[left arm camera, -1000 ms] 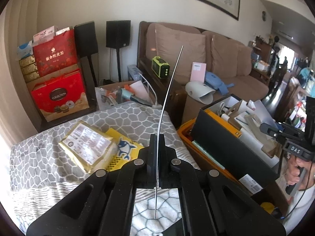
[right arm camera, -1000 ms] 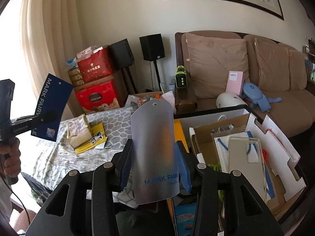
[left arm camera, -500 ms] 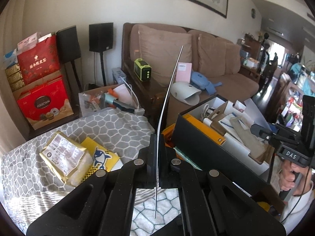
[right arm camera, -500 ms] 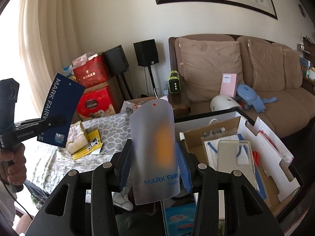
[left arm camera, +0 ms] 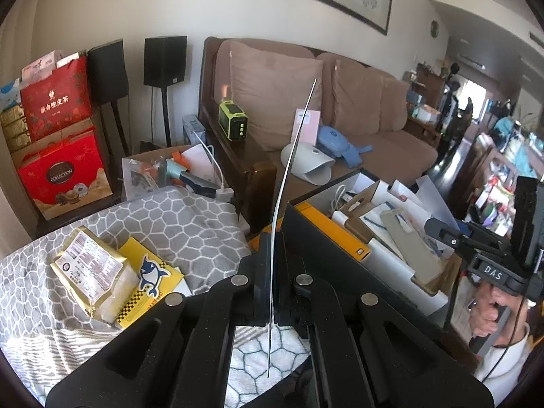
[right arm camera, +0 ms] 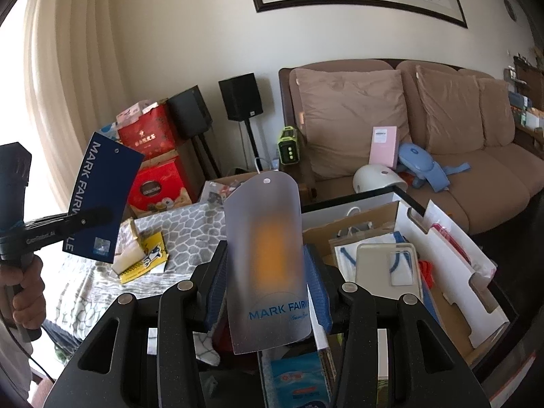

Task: Organize objects
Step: 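Carry the pouch and the card with both grippers toward the cardboard box, then bring both grippers over the open cardboard box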

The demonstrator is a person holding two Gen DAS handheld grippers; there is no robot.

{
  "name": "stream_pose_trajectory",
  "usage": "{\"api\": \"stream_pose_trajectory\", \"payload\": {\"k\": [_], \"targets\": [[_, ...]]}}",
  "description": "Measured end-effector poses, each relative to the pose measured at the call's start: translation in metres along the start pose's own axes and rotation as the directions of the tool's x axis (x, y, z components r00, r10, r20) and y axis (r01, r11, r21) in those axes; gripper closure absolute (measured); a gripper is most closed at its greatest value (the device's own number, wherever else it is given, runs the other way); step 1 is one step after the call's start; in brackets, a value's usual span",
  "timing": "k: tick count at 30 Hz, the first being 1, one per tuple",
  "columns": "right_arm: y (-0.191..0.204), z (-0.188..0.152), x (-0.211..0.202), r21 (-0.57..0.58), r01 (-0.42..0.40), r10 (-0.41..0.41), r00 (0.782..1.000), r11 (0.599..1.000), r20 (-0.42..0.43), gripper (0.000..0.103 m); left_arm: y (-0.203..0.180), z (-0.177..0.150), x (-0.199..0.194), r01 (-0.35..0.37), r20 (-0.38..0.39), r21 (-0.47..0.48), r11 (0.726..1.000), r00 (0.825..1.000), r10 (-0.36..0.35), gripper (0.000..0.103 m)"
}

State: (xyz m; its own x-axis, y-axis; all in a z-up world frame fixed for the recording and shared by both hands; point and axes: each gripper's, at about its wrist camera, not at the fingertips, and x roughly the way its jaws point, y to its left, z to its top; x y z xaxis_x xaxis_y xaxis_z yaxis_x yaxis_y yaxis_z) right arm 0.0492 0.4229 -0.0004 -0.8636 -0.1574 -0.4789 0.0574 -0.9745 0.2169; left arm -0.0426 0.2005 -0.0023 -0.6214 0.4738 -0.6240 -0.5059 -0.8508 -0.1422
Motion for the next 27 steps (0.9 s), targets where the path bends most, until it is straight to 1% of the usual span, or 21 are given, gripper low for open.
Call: {"api": "stream_pose_trajectory", "payload": {"k": [4,8,10,13,17,27], "targets": [[-0.004,0.000,0.000,0.006,0.006,-0.006,1.000,1.000,0.001,0.058,-0.008,0.003,0.000,-0.001,0.011,0.019,1.000,1.000,0.001,0.102],[-0.010,0.001,-0.002,0.016,0.016,-0.016,1.000,1.000,0.005,0.057,-0.014,0.006,0.000,0.020,0.015,0.021,1.000,1.000,-0.020,0.102],[-0.013,0.001,-0.003,0.021,0.021,-0.021,1.000,1.000,0.008,0.057,-0.016,0.008,0.001,0.044,0.010,0.013,0.999,0.999,-0.045,0.102],[-0.018,0.001,-0.005,0.030,0.028,-0.028,1.000,0.999,0.011,0.057,-0.021,0.009,0.003,0.052,0.010,0.013,0.999,0.999,-0.053,0.102],[-0.023,0.002,-0.008,0.031,0.056,-0.056,0.998,0.998,0.015,0.057,-0.031,0.012,0.005,0.074,0.012,0.019,0.997,0.997,-0.074,0.102],[-0.037,0.003,-0.012,0.065,0.064,-0.065,0.998,0.996,0.017,0.057,-0.052,0.015,0.015,0.119,0.008,0.033,0.992,0.993,-0.119,0.102]]}}
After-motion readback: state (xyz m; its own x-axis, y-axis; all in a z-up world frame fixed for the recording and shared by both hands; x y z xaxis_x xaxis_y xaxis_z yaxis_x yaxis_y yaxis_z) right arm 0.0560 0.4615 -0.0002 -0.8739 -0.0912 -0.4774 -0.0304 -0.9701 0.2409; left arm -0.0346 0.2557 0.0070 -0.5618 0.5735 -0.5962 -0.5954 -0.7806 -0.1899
